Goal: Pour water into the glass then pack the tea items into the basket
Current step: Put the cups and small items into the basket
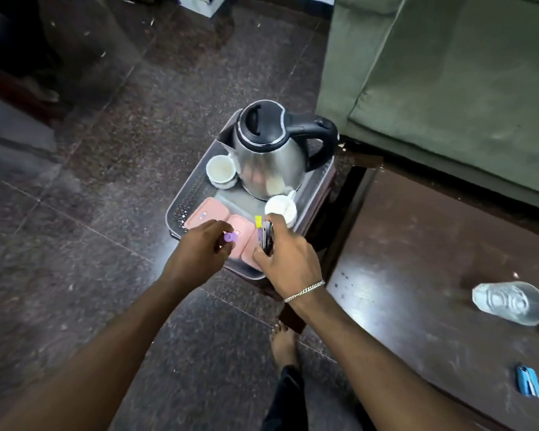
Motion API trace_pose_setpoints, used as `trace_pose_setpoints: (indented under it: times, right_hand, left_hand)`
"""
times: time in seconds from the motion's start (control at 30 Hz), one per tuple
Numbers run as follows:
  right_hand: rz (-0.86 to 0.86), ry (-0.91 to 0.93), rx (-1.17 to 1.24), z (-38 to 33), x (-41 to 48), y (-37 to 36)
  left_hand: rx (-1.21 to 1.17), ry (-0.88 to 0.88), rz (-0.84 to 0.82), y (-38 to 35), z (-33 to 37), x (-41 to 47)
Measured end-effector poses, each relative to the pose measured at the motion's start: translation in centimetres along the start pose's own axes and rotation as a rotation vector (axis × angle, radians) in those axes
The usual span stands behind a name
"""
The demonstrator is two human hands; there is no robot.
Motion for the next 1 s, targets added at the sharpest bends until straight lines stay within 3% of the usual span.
trace_pose_setpoints:
  times: [0.33, 0.57, 0.83, 1.0]
  right_hand:
    - [-0.164, -0.036, -0.195, -3.2, 5.9, -5.3]
    - [-0.191, -0.073, -0.217, -3.4, 6.6, -7.0]
    - [-0.133, -0.038, -0.195, -2.8, 6.3, -6.0]
    - [-0.018, 0.008, -0.112, -1.9, 4.1, -2.8]
  left_hand:
    - [-0.034, -0.051, 0.009, 1.6, -3.7, 2.0]
    - [0.007, 0.072, -0.006, 2.2, -5.4, 2.8]
    - [0.052, 0.068, -0.004, 2.8, -4.9, 2.7]
    - [0.086, -0.103, 0.090, 3.6, -1.1, 2.5]
Point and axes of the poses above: each hand's wrist, its own x-axis towards the middle knuckle, its own y-axis out of the back of the hand, z = x × y, the point moved 4 cm from there along x, towards the middle knuckle, and after that the axes turned 1 degree about -z, right-handed, at the moved point
